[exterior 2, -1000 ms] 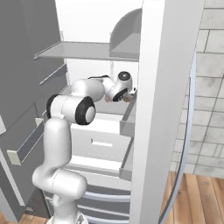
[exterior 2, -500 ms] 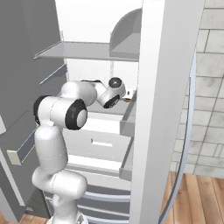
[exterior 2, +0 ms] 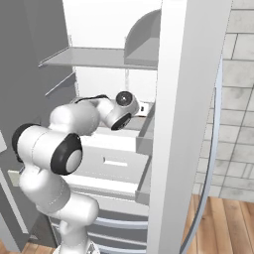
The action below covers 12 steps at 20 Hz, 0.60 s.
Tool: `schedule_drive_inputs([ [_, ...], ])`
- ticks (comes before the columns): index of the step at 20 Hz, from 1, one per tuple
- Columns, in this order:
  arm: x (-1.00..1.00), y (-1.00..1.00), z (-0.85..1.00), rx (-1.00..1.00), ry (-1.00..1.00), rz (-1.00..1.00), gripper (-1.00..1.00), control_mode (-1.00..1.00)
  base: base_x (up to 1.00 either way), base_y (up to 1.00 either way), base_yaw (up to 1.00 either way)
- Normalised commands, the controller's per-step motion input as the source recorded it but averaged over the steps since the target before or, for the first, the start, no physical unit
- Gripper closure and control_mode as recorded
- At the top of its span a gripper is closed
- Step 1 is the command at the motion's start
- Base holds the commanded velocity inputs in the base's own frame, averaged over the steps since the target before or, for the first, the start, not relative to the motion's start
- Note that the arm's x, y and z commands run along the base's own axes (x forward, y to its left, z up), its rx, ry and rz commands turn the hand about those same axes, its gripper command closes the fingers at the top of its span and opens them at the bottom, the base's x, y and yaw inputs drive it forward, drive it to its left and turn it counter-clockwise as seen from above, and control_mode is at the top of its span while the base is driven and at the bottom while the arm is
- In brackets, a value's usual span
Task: Move the sushi and scallops from the top shelf to the second highest shelf to make space. Then, place the pitcher from the counter on the cleared top shelf.
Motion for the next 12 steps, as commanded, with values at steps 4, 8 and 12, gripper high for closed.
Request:
schedule_drive_inputs([
  [4,-0.83,0.31,0.62,-0.04,0.04,0.02,-1.00,-1.00,0.00,0.00,0.00],
  [8,-0.84,0.47,0.50,-0.04,0.06,0.01,-1.00,-1.00,0.00,0.00,0.00],
  [12,-0.79,0.55,0.48,-0.01,0.02,0.00,-1.00,-1.00,0.00,0.00,0.00],
])
